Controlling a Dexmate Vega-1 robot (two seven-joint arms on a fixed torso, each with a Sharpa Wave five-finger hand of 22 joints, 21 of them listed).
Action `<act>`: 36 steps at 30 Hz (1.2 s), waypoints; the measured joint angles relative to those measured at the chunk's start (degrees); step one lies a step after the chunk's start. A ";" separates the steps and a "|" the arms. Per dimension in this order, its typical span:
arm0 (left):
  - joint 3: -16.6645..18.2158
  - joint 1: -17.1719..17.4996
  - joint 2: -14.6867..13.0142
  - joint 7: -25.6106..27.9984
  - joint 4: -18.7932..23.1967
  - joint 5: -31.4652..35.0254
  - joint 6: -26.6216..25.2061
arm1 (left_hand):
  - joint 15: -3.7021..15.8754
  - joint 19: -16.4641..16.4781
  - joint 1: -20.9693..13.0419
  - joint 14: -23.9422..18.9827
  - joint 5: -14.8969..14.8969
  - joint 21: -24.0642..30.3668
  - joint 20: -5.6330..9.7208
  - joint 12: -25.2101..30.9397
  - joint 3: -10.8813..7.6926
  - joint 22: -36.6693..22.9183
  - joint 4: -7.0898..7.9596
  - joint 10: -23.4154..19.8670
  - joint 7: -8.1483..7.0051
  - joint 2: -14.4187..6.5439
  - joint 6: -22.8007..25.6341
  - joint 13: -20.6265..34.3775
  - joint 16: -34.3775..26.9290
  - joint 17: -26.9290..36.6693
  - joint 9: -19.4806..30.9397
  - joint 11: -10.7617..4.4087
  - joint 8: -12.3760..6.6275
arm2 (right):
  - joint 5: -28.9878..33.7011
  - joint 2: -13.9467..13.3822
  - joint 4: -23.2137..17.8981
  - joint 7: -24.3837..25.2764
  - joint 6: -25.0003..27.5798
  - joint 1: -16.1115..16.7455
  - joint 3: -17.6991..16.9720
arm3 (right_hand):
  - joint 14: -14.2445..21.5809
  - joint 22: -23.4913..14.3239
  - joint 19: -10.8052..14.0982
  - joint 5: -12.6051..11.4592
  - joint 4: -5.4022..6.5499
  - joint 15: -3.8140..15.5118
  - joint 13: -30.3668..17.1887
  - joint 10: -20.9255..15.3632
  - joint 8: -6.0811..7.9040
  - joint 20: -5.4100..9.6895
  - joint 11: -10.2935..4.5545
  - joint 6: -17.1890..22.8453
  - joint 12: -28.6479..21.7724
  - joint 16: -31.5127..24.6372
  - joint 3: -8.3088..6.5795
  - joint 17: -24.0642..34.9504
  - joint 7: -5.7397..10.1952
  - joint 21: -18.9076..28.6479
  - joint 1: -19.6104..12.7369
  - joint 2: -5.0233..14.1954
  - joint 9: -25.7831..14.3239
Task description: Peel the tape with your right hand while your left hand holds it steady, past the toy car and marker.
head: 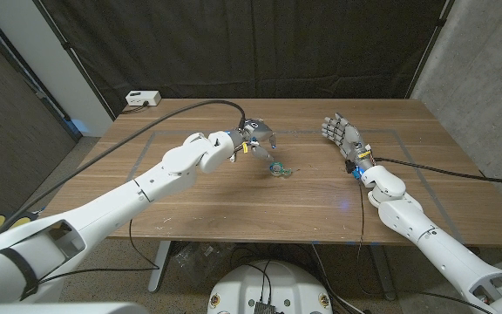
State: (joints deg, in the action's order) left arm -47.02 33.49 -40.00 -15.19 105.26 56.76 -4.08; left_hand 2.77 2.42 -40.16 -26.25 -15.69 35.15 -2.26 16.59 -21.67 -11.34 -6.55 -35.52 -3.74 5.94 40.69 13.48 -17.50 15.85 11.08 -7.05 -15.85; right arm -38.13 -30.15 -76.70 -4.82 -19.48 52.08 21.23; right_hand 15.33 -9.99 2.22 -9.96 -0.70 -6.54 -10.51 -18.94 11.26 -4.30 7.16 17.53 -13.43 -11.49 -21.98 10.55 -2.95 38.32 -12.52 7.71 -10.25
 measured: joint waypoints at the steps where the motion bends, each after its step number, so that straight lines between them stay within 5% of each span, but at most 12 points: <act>1: -0.02 0.00 0.01 0.01 -0.01 0.22 -0.16 | 0.00 0.00 0.00 0.00 -0.18 0.00 0.00 0.00 0.00 0.00 0.00 0.00 -0.14 0.00 0.19 0.00 0.00 0.00 0.00 0.00 -0.12 | -0.01 -0.01 0.03 -0.05 0.00 0.00 0.00 | 0.00 0.00 0.00 0.00 0.00 0.00 0.00 0.00 0.00 0.00 0.00 0.20 0.00 0.00 0.00 0.00 -0.04 0.00 0.00 0.00 0.00; 36: -4.98 -2.09 3.33 -1.83 -2.31 8.17 -2.67 | -0.11 -0.40 -2.91 -0.31 -0.66 -0.56 -0.41 1.87 0.32 -0.26 -0.33 -1.39 -0.34 -0.48 3.88 1.83 0.56 1.86 0.26 -0.63 -0.99 | -1.80 0.71 5.70 -5.58 -1.55 -2.17 0.10 | 0.47 -0.30 -0.01 0.00 0.00 -0.33 0.00 -1.40 0.00 0.01 0.17 1.51 0.00 0.00 0.00 -0.02 -0.12 -0.88 0.22 -0.23 0.00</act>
State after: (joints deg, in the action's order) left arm -52.00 31.40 -36.67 -17.02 102.95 64.93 -6.75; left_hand 2.66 2.02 -43.06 -26.56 -16.34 34.58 -2.67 18.46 -21.35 -11.60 -6.88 -36.91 -4.08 5.46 44.57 15.30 -16.94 17.71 11.34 -7.68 -16.84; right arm -39.93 -29.44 -71.00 -10.39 -21.03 49.91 21.33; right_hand 15.80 -10.28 2.21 -9.96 -0.71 -6.87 -10.50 -20.34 11.26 -4.29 7.32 19.05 -13.43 -11.49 -21.98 10.53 -3.08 37.44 -12.30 7.48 -10.25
